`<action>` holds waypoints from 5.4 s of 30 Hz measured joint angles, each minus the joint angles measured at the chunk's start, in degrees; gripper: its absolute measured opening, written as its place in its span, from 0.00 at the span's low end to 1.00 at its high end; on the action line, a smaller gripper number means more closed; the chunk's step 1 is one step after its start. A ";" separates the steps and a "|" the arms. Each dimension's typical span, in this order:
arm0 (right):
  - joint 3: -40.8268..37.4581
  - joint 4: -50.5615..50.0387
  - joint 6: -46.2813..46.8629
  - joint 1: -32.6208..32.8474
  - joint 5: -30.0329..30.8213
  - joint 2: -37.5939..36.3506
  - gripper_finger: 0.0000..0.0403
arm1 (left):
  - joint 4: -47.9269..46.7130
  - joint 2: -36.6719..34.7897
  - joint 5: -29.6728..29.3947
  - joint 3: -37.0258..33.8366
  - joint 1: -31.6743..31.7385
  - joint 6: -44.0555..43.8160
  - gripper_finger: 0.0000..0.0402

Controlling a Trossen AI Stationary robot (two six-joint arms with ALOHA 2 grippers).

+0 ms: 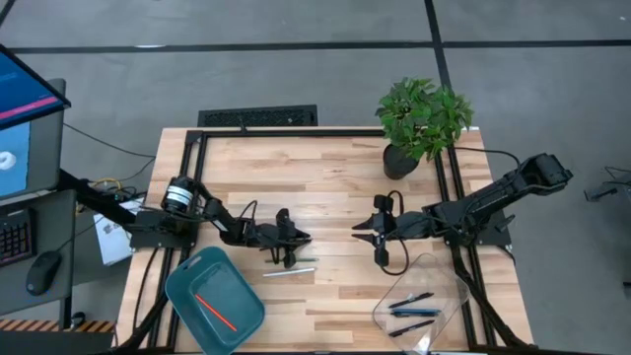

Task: Sort pens & pencils
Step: Put the black pencil in the blue bin

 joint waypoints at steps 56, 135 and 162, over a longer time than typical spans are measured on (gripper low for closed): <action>0.00 0.04 -0.07 1.79 0.02 -0.01 0.28 | 8.19 2.87 4.00 -1.49 1.17 2.64 0.18; 0.00 0.04 -0.11 1.79 0.02 0.00 0.28 | -0.74 -11.82 7.52 -1.68 0.93 6.12 0.02; 0.00 0.04 -0.13 1.73 0.04 0.00 0.28 | -18.74 -41.99 10.15 -1.31 1.00 12.03 0.02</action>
